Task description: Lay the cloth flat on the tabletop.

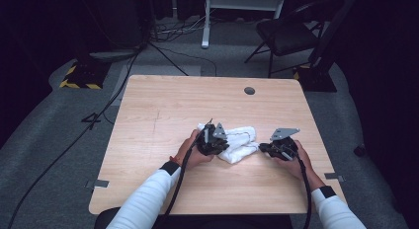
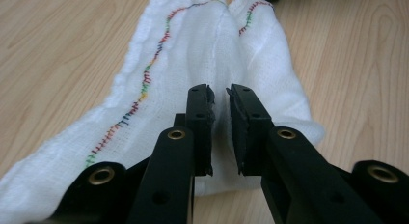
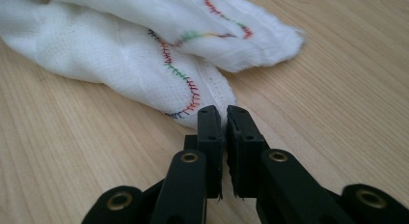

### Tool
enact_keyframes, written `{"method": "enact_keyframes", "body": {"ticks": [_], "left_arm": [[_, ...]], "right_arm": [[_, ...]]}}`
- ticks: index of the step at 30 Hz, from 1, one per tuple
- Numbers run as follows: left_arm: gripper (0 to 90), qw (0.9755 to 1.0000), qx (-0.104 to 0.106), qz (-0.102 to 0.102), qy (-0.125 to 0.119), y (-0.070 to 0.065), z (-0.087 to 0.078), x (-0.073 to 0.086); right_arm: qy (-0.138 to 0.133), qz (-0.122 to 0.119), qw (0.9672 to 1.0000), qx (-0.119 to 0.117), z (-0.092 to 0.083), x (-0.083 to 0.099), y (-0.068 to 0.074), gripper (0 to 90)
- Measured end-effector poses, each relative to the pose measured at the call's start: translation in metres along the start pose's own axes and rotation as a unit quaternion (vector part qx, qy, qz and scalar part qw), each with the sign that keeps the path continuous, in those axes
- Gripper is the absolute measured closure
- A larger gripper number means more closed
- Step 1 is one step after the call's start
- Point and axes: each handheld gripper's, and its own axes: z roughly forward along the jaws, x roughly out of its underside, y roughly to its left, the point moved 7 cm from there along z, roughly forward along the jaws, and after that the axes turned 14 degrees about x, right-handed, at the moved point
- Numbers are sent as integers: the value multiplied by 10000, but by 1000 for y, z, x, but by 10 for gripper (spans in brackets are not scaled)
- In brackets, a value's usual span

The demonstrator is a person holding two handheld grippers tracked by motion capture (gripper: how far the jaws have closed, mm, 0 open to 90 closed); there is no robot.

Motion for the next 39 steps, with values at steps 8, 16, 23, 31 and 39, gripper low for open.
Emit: {"method": "enact_keyframes", "body": {"ticks": [8, 16, 23, 31, 39], "left_arm": [[802, 9996, -65, 76, 254, -13, -25, 25], [798, 9996, -100, -129, 210, -28, -46, 58], [554, 9995, -278, -112, -98, -28, -33, 30], [388, 9998, -113, 147, -53, -31, 5, -19], [491, 9985, -117, 174, 509, -19, 44, -30]], "right_arm": [[28, -2, 10000, 83, 0, 0, -1, 857], [24, 4, 9999, 107, 0, 1, 0, 857], [14, 4, 10000, 89, 0, 0, 0, 857], [-91, 18, 9999, 96, -2, -1, -1, 857], [-198, 17, 9998, 97, -5, -3, -1, 857]]}}
